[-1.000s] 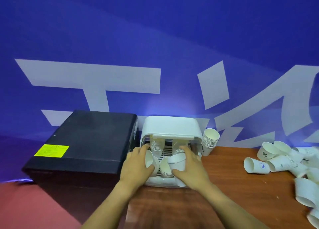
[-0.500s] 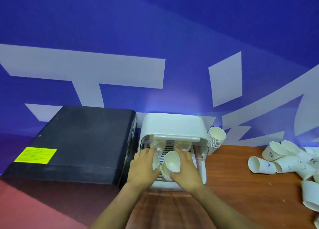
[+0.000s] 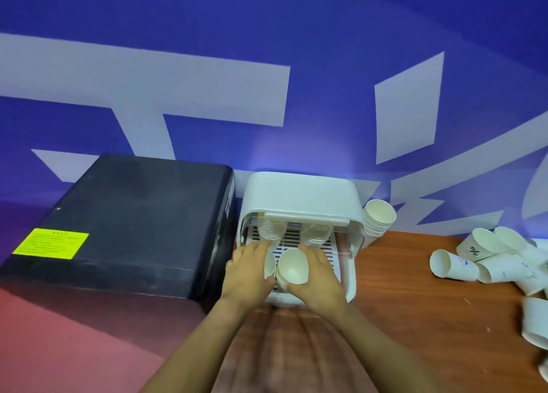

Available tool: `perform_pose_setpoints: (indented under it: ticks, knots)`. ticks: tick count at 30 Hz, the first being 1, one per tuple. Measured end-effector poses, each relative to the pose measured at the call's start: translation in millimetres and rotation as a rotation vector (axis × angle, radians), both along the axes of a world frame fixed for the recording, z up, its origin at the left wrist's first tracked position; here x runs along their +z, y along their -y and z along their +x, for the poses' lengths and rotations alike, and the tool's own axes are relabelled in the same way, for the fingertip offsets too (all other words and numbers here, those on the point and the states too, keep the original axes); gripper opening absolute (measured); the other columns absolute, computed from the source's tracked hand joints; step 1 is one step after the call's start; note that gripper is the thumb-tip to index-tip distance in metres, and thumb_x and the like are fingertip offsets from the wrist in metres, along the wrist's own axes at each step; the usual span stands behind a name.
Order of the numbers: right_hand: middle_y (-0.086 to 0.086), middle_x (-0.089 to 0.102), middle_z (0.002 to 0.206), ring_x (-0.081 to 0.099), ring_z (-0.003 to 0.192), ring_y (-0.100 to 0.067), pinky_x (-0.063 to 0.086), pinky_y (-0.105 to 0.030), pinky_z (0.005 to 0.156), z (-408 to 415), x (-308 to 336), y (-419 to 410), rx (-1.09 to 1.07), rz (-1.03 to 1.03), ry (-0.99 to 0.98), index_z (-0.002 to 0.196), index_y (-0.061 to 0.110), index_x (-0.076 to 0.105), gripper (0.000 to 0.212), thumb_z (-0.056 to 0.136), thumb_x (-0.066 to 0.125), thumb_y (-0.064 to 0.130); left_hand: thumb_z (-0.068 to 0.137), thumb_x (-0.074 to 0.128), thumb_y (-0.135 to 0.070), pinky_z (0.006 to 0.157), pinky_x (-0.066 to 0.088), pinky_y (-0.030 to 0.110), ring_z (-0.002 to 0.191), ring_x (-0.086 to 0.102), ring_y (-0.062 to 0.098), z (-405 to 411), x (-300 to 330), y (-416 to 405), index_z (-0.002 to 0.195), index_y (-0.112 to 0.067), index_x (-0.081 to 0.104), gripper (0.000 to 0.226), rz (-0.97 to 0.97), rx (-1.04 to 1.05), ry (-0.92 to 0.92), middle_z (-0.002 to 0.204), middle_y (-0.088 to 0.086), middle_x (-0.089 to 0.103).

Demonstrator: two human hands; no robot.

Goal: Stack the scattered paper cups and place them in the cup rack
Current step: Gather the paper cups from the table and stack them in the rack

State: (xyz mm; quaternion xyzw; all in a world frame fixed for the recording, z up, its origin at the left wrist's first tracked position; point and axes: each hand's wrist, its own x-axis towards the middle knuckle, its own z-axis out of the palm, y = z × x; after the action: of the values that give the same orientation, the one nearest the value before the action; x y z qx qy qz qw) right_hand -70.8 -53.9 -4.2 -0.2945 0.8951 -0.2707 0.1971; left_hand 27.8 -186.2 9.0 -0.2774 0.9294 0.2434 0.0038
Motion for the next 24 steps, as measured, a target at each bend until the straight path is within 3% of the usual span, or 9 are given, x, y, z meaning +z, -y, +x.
perform_pose_setpoints:
  ticks: [5,11,14,19,24]
  knots:
    - [0.003,0.023,0.15,0.031,0.136,-0.017,0.032,-0.032,0.107,0.5,-6.9,-11.4,0.053,0.093,0.124,0.15,0.026,0.013,0.108,0.067,0.078,0.05,0.083,0.061,-0.034,0.113,0.018,0.053,0.146,0.003,0.028,5.2,-10.1,1.2,0.149,-0.035,0.005,0.086,0.117,-0.05,0.173,0.159,-0.005,0.006]
    - [-0.001,0.026,0.149,0.033,0.135,-0.019,0.033,-0.034,0.11,-0.6,-0.9,-29.9,0.029,0.1,0.159,0.15,0.029,0.013,0.107,0.066,0.076,0.05,0.085,0.06,-0.033,0.113,0.018,0.049,0.146,0.002,0.028,10.8,-3.2,-1.0,0.15,-0.036,0.002,0.087,0.106,-0.011,0.113,0.16,-0.001,0.0]
    - [-0.003,0.032,0.146,0.035,0.133,-0.019,0.035,-0.037,0.109,-0.9,7.7,-39.4,0.014,0.084,0.139,0.147,0.028,0.022,0.101,0.062,0.071,0.049,0.084,0.059,-0.034,0.113,0.02,0.046,0.146,0.003,0.025,17.9,4.5,-14.7,0.15,-0.036,0.002,0.087,0.082,-0.018,0.041,0.159,0.003,0.003]
    - [-0.005,0.029,0.147,0.036,0.133,-0.02,0.031,-0.028,0.108,6.6,20.3,-71.2,-0.003,0.124,0.127,0.148,0.021,0.024,0.084,0.079,0.07,0.033,0.083,0.061,-0.035,0.115,0.022,0.045,0.145,0.009,0.023,27.6,13.1,-39.7,0.15,-0.034,0.007,0.086,0.081,-0.066,-0.041,0.157,0.004,0.014]
    - [-0.007,0.033,0.141,0.044,0.127,-0.022,0.033,-0.026,0.104,8.9,28.0,-120.3,-0.068,0.192,0.125,0.144,0.022,0.03,0.076,0.08,0.071,0.031,0.081,0.065,-0.03,0.111,0.03,0.045,0.137,0.026,0.027,15.0,10.1,-68.4,0.148,-0.03,0.019,0.082,0.153,-0.089,-0.16,0.15,0.004,0.028]
